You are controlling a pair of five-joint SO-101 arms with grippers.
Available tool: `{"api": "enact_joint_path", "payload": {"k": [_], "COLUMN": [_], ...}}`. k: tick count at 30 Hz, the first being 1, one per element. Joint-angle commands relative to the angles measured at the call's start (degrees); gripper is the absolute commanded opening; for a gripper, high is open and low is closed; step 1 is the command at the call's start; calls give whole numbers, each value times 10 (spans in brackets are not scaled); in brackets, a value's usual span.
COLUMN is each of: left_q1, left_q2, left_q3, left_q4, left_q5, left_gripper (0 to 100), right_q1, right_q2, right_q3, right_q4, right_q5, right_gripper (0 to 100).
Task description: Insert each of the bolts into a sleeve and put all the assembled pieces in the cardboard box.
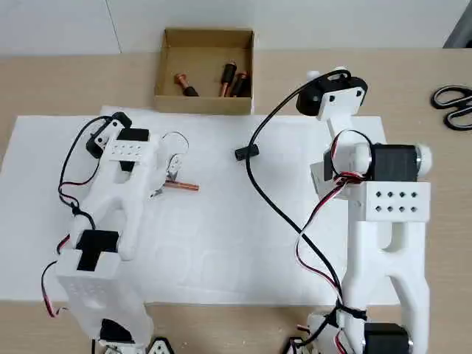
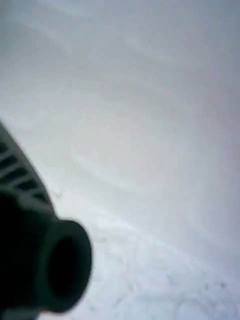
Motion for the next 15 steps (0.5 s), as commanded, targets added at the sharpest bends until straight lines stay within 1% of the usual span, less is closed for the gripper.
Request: {"api": "enact_joint_path", "payload": {"k": [1,3,4,6,7,12,15], "left_q1": [-5,-3,-2,-1,-1,7,32], "left_q2": [1,0,-1,2,2,-8,-29], "left_q3": [-15,-15,-15,-19,-23,-35,-73], "left_q4": [-8,-8,-8,-9,-5,6,61], "left_q5": [14,14,13,12,11,4,-58], "left_gripper": [122,112,90,12,3,5,5], "right_q1": [3,3,3,3,3,3,3], "right_q2": [-24,-24,-24,-24,-24,-24,-24], "right_q3": [-4,-4,-4,-4,-4,-4,-4], "right_q4": [4,4,4,4,4,4,4], "right_q5": [3,3,3,3,3,3,3], "right_gripper": [4,4,4,4,4,4,4]}}
